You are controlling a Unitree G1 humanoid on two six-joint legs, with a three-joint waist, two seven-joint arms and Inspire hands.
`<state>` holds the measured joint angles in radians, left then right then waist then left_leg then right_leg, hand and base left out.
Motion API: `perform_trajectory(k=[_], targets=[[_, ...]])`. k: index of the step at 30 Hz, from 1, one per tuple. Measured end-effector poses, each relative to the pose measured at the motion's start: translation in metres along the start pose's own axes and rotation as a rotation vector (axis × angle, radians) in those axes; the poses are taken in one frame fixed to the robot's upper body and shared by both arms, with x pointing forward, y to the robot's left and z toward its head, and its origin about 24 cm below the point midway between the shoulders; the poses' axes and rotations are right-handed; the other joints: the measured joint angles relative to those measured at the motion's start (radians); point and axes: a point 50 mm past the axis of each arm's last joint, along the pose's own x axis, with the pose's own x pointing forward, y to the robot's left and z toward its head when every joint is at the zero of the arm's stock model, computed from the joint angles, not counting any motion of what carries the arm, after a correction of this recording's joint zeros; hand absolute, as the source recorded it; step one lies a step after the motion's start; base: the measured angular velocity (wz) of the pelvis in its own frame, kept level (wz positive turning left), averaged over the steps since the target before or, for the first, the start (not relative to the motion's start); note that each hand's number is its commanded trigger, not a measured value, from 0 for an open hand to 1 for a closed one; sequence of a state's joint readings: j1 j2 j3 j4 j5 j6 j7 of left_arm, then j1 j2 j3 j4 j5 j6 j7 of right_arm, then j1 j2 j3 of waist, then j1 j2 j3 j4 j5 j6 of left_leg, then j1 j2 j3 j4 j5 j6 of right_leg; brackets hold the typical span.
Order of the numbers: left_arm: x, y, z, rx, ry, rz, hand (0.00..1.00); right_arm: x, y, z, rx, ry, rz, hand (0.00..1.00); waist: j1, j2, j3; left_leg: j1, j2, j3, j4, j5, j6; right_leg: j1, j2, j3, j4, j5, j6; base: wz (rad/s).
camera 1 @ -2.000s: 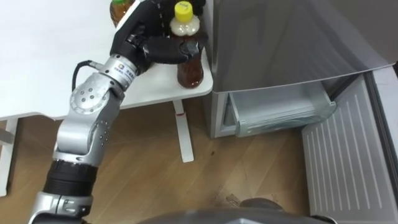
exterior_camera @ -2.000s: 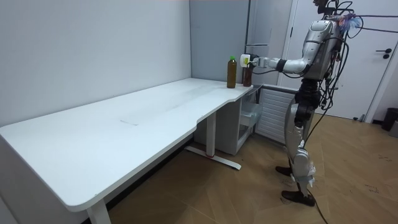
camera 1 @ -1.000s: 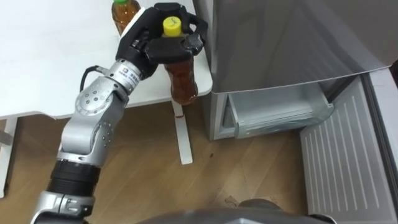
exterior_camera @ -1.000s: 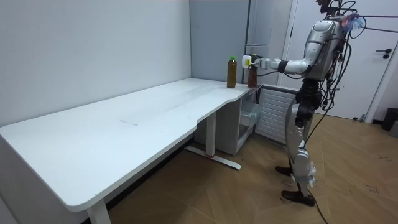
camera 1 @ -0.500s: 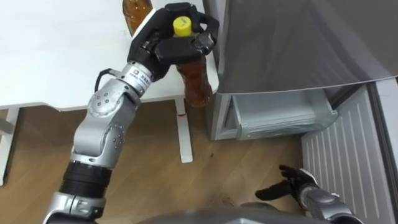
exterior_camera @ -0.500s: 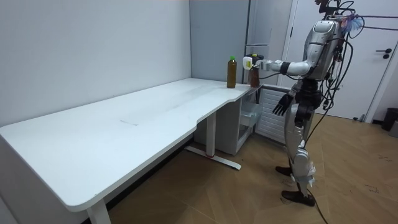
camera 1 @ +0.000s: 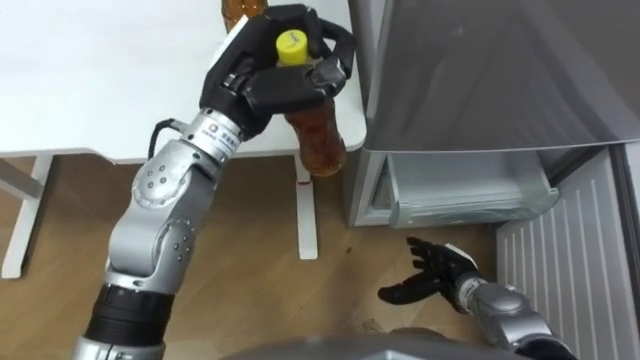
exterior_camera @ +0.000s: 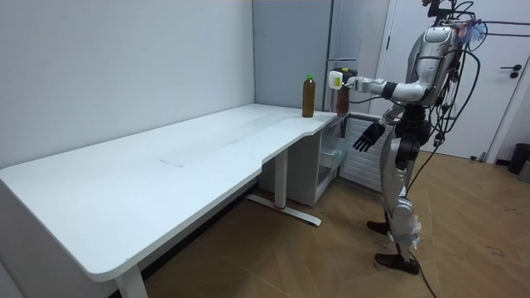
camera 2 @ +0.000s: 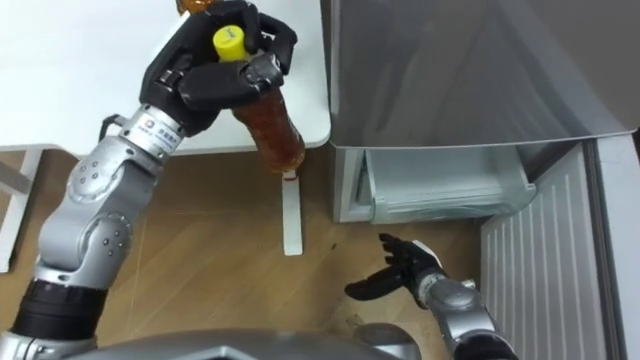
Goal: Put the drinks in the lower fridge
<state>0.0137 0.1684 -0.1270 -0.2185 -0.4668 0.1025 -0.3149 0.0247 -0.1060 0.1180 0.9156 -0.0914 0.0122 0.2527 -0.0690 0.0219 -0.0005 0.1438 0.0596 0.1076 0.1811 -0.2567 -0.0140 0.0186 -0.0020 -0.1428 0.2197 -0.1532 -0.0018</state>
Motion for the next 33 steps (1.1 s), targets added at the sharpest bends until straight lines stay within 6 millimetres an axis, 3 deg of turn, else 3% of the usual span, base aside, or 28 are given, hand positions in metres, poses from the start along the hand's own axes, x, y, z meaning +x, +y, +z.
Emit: perform_trajectory(k=[14, 29, 33], targets=[[-0.017, 0.007, -0.032, -0.042, 0.135, 0.040, 1.00, 0.002, 0.009, 0.006, -0.043, -0.027, 0.071, 0.00, 0.025, -0.012, 0.0066, -0.026, -0.002, -0.005, 0.016, 0.000, 0.000, -0.013, -0.006, -0.013, 0.003, 0.001, 0.000, 0.01], [-0.027, 0.012, -0.038, -0.029, 0.165, 0.060, 1.00, -0.007, 0.016, 0.041, -0.133, -0.192, 0.192, 0.00, 0.051, -0.015, 0.0072, -0.033, -0.004, -0.024, 0.018, 0.000, 0.000, -0.015, -0.010, -0.029, 0.005, 0.001, 0.001, 0.02], [-0.032, 0.011, -0.041, -0.027, 0.184, 0.050, 1.00, -0.012, 0.022, 0.045, -0.175, -0.225, 0.246, 0.00, 0.075, -0.024, 0.0080, -0.025, -0.003, -0.024, 0.018, 0.000, 0.000, -0.015, -0.009, -0.028, 0.010, 0.001, 0.001, 0.00]])
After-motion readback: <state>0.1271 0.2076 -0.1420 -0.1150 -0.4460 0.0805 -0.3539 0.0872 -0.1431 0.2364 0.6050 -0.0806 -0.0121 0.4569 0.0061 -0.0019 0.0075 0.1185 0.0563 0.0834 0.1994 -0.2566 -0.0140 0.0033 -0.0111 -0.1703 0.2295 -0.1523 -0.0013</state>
